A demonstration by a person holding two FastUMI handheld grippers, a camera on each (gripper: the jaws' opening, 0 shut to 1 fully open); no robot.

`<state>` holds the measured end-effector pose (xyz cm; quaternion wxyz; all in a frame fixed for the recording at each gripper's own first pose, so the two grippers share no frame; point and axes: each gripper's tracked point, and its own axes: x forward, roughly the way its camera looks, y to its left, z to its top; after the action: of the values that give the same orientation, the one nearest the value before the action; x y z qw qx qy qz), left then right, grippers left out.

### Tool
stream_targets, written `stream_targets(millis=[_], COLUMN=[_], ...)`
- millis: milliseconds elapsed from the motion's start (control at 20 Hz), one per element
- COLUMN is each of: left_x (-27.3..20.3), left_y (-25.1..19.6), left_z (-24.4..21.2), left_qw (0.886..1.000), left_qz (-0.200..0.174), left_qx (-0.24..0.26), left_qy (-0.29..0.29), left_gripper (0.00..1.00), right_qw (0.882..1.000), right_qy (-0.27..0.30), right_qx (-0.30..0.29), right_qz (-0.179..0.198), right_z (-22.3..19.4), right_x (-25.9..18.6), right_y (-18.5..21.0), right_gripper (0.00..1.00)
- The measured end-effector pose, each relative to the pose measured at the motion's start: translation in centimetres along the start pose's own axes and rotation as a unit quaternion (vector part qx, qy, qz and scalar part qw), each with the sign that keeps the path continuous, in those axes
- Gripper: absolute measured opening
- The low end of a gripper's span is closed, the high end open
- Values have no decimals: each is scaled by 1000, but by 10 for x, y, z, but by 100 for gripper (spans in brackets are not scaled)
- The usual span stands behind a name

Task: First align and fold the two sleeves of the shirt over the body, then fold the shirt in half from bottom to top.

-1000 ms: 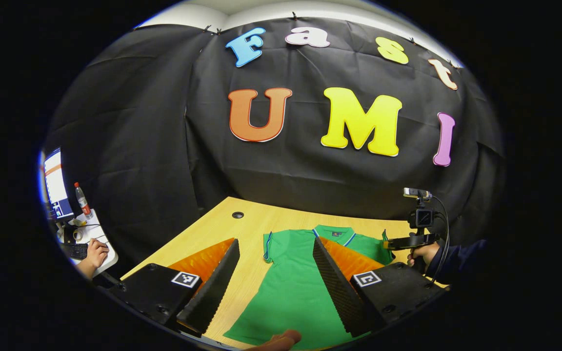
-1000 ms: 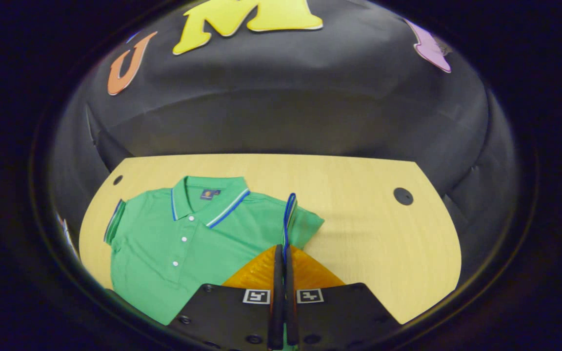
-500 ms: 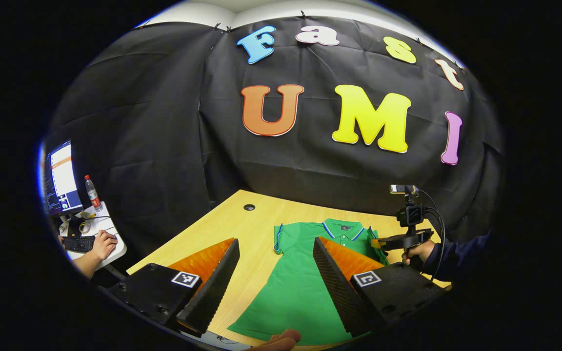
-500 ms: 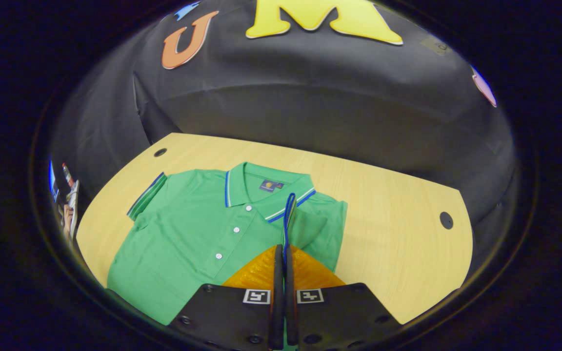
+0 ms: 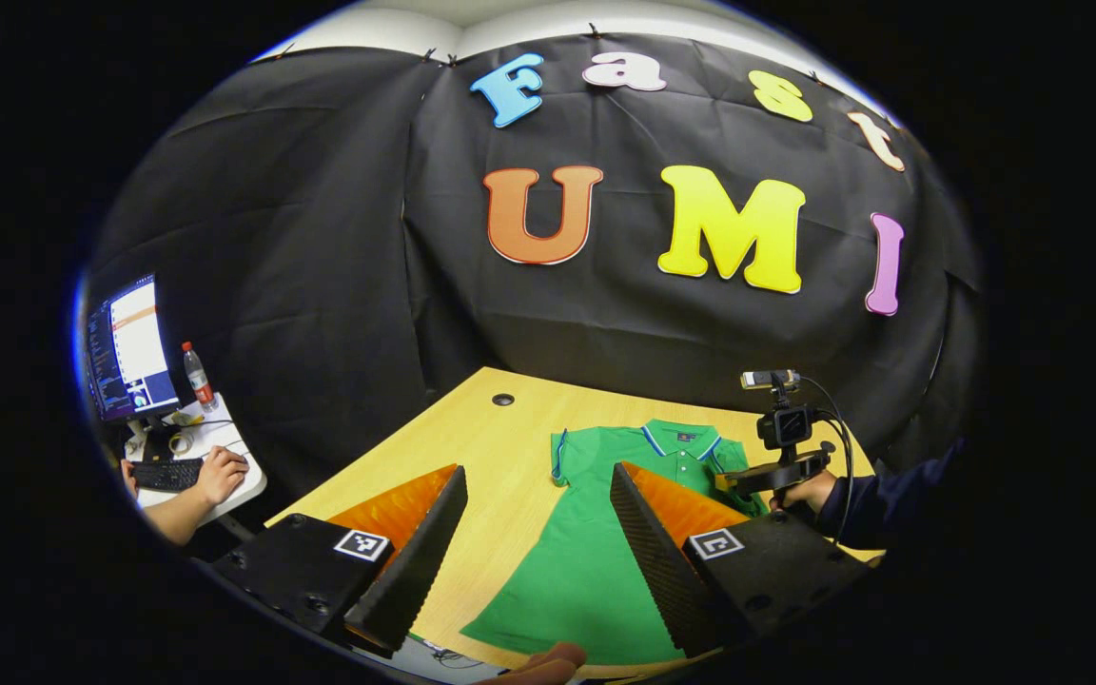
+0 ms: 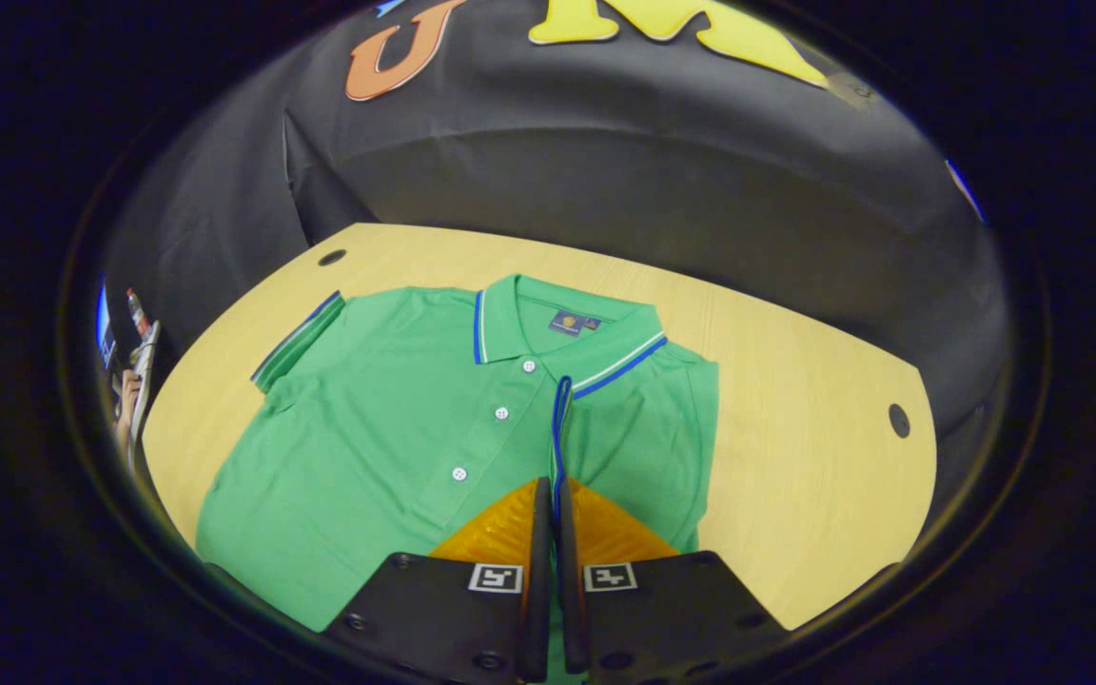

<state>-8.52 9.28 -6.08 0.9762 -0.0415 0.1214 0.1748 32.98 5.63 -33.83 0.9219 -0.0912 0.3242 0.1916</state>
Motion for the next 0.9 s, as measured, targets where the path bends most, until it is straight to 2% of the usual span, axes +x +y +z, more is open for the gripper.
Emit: stream_targets(millis=[200, 400, 450, 500, 600, 700, 750, 800, 850, 900], left_x=[1, 15, 21, 27, 45, 66, 79, 92, 105, 120], left_y=[8, 21, 23, 25, 30, 32, 33, 32, 29, 26], left_z=[5, 9, 8, 8, 9, 4, 1, -3, -8, -11], left_qw=[1000, 999, 999, 999, 1000, 1000, 1000, 1000, 999, 999], left_qz=[-1, -1, -4, -7, -12, -21, -24, -28, -37, -43], left_qx=[21, 31, 31, 30, 24, 16, 10, 4, -3, -7], left_qy=[-12, -17, -16, -14, -14, -4, 2, 10, 19, 27], left_gripper=[98, 98, 98, 99, 98, 98, 98, 98, 98, 98], right_qw=[1000, 999, 998, 998, 997, 996, 995, 995, 994, 993], right_qy=[-2, -15, -21, -28, -45, -60, -65, -77, -87, -97], right_qx=[22, 36, 44, 51, 60, 68, 70, 70, 70, 68], right_qz=[12, 21, 26, 27, 21, 12, 8, 2, 0, -8], right_z=[-2, 3, 5, 8, 17, 24, 26, 31, 36, 39], right_x=[-6, -24, -32, -41, -59, -83, -97, -114, -130, -147], right_y=[11, 20, 24, 25, 23, 21, 21, 18, 19, 17], right_gripper=[22, 54, 65, 70, 86, 88, 92, 89, 93, 89])
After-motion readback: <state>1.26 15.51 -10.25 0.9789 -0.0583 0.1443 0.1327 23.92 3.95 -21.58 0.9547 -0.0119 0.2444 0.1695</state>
